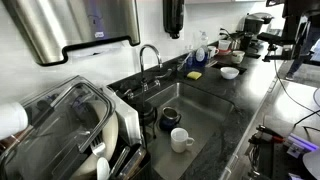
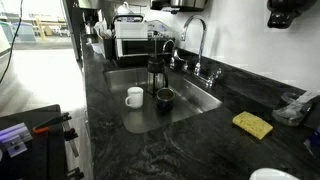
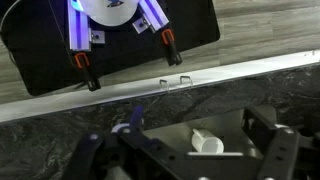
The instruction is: Use the sponge to scrub the countertop
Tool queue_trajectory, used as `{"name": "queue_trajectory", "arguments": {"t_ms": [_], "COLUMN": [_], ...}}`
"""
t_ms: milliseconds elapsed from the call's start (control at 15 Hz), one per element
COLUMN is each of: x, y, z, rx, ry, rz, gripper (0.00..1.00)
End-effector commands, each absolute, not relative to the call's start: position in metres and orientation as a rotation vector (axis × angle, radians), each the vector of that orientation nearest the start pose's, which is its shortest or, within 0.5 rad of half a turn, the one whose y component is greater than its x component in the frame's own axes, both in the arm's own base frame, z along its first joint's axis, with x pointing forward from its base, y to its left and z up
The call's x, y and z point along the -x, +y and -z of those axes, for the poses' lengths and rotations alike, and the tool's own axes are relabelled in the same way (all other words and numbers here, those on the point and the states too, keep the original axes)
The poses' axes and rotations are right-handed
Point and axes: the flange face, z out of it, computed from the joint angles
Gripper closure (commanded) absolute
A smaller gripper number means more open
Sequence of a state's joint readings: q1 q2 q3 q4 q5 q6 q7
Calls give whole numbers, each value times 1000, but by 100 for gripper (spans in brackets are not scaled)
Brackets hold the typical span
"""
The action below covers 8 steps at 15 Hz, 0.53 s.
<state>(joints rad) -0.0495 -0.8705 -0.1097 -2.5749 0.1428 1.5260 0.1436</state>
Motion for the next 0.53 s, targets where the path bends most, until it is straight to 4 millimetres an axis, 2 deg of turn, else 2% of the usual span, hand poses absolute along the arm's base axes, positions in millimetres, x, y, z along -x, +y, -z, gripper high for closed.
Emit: {"name": "queue_trajectory", "arguments": {"t_ms": [0, 200, 467], "x": [-270, -273, -305], "y": [-32, -34, -61], "z": [-511, -510, -495], "rx": [2880, 2875, 2834], "ry": [381, 407, 596], "rz": [-270, -247, -137], "gripper": [0, 0, 0]}}
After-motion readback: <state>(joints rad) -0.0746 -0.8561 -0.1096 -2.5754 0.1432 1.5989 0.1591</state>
